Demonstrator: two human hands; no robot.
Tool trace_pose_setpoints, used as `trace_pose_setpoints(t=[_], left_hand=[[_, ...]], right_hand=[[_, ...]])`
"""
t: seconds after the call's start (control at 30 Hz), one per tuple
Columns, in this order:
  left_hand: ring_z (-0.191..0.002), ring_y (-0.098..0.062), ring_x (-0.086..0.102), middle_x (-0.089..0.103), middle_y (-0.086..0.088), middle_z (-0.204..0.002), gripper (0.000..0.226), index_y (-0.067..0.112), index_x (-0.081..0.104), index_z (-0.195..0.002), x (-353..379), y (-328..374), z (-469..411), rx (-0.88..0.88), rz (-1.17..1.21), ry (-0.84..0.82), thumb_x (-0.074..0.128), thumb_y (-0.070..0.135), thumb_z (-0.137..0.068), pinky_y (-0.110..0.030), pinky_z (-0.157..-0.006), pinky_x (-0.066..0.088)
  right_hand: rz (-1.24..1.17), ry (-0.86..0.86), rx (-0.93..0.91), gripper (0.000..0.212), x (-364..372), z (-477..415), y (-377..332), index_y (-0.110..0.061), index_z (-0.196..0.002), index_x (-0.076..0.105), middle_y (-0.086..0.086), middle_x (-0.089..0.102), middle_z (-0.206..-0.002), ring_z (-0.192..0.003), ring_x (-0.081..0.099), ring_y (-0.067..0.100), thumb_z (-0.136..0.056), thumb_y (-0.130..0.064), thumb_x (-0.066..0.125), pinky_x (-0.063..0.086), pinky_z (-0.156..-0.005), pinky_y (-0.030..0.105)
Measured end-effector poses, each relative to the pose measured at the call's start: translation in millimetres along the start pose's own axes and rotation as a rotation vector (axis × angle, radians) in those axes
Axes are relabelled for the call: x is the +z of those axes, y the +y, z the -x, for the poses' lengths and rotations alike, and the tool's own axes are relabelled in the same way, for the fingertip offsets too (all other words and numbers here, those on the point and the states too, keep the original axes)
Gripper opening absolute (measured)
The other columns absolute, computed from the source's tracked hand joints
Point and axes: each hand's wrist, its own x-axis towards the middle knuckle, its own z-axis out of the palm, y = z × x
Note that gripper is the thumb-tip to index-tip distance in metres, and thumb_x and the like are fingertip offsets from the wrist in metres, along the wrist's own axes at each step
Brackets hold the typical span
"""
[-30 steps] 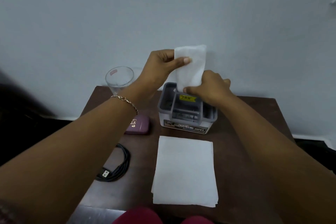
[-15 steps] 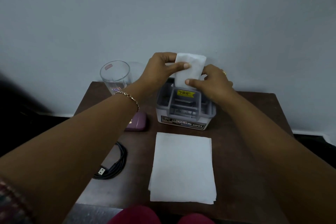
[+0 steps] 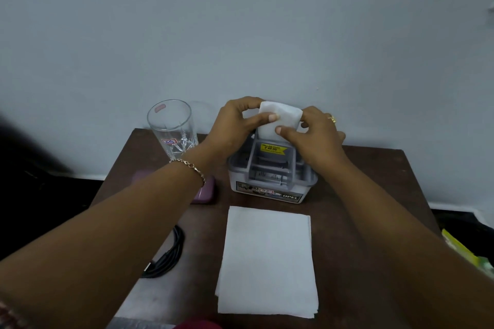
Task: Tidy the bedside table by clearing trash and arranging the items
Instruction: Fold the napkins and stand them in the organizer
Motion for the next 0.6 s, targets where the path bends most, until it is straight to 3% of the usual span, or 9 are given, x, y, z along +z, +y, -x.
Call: trace_pose_setpoints(t=[0.1,0.2,0.3,0.37,0.43,0.5,0.6], left_hand=[[-0.091,-0.014,0.065,0.07,-0.005,-0.096,0.014,0.01,0.071,-0.091,-1,-4,3,-0.004,-0.018,-0.006,0.072,0.011,-0.077,-0.016,-0.078,0.05],[-0.087,-0.002,0.063,0.069,0.005,-0.093,0.012,0.019,0.07,-0.087,-3,-7,7,-0.026,-0.031,-0.016,0.072,0.013,-0.077,-0.006,-0.074,0.044],[-0.088,0.005,0.061,0.068,0.004,-0.098,0.018,0.017,0.069,-0.094,-4,-5,12,-0.019,-0.065,0.005,0.072,0.012,-0.077,0.003,-0.071,0.038],[-0.088,0.012,0.059,0.067,0.006,-0.1,0.021,0.017,0.068,-0.096,-7,-2,16,-0.012,-0.083,0.02,0.072,0.01,-0.077,0.005,-0.071,0.037],[-0.09,0.019,0.055,0.065,0.008,-0.107,0.025,0.019,0.066,-0.102,-11,4,25,-0.023,-0.137,0.072,0.071,0.013,-0.078,0.007,-0.072,0.035],[-0.094,0.016,0.055,0.064,0.01,-0.11,0.027,0.023,0.064,-0.105,-13,13,46,-0.033,-0.145,0.19,0.071,0.016,-0.079,0.001,-0.079,0.038],[-0.094,-0.002,0.062,0.068,0.007,-0.103,0.023,0.021,0.066,-0.1,-7,27,103,-0.034,-0.057,0.299,0.067,0.008,-0.081,-0.014,-0.08,0.048]], right_hand=[[0.033,-0.02,-0.005,0.021,3,3,1,-0.028,-0.095,0.055,-0.008,0.052,-0.1,-0.107,0.048,0.022,-0.081,-0.04,0.065,0.024,-0.082,0.037],[0.046,-0.038,0.027,0.023,6,5,2,-0.031,-0.089,0.045,-0.008,0.049,-0.097,-0.105,0.05,0.022,-0.081,-0.041,0.065,0.025,-0.081,0.036],[-0.005,-0.026,0.053,0.025,5,4,3,-0.028,-0.101,0.056,-0.007,0.053,-0.105,-0.106,0.052,0.021,-0.081,-0.041,0.064,0.028,-0.087,0.039],[-0.034,-0.027,0.077,0.034,4,2,4,-0.027,-0.111,0.06,-0.005,0.056,-0.115,-0.108,0.052,0.02,-0.081,-0.041,0.064,0.032,-0.094,0.043],[-0.064,-0.056,0.092,0.032,2,1,5,-0.029,-0.11,0.06,-0.005,0.056,-0.117,-0.107,0.053,0.021,-0.08,-0.041,0.064,0.036,-0.097,0.048],[-0.17,-0.044,0.106,0.027,-3,6,7,-0.032,-0.105,0.058,-0.005,0.055,-0.115,-0.106,0.054,0.021,-0.08,-0.042,0.064,0.042,-0.095,0.051],[-0.313,0.149,0.174,0.032,-13,38,16,-0.025,-0.112,0.058,-0.003,0.053,-0.119,-0.107,0.054,0.015,-0.083,-0.035,0.065,0.045,-0.093,0.032]])
